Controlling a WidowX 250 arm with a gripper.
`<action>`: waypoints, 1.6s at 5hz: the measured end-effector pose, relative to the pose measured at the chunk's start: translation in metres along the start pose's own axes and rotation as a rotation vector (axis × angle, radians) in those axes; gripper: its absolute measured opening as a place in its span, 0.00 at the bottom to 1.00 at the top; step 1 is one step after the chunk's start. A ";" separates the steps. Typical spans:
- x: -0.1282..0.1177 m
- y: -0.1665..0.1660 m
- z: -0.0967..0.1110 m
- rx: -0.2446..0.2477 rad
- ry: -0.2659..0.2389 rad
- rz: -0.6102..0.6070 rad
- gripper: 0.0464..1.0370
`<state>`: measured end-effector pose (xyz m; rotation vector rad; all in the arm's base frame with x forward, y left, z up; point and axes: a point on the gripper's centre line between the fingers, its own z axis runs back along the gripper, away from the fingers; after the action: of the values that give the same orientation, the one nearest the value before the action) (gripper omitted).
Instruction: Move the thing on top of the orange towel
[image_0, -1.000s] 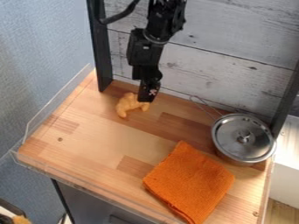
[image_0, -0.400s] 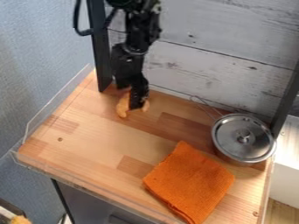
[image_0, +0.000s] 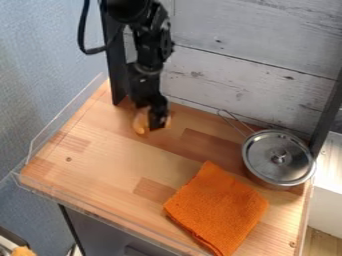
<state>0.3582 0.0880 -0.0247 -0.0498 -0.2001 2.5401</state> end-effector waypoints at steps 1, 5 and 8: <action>-0.005 -0.005 -0.007 0.016 0.015 -0.004 0.96; -0.006 -0.007 -0.012 0.021 0.009 -0.035 0.61; -0.034 -0.001 0.060 -0.020 0.048 -0.287 0.61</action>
<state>0.3819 0.0622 0.0349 -0.0832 -0.1987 2.2491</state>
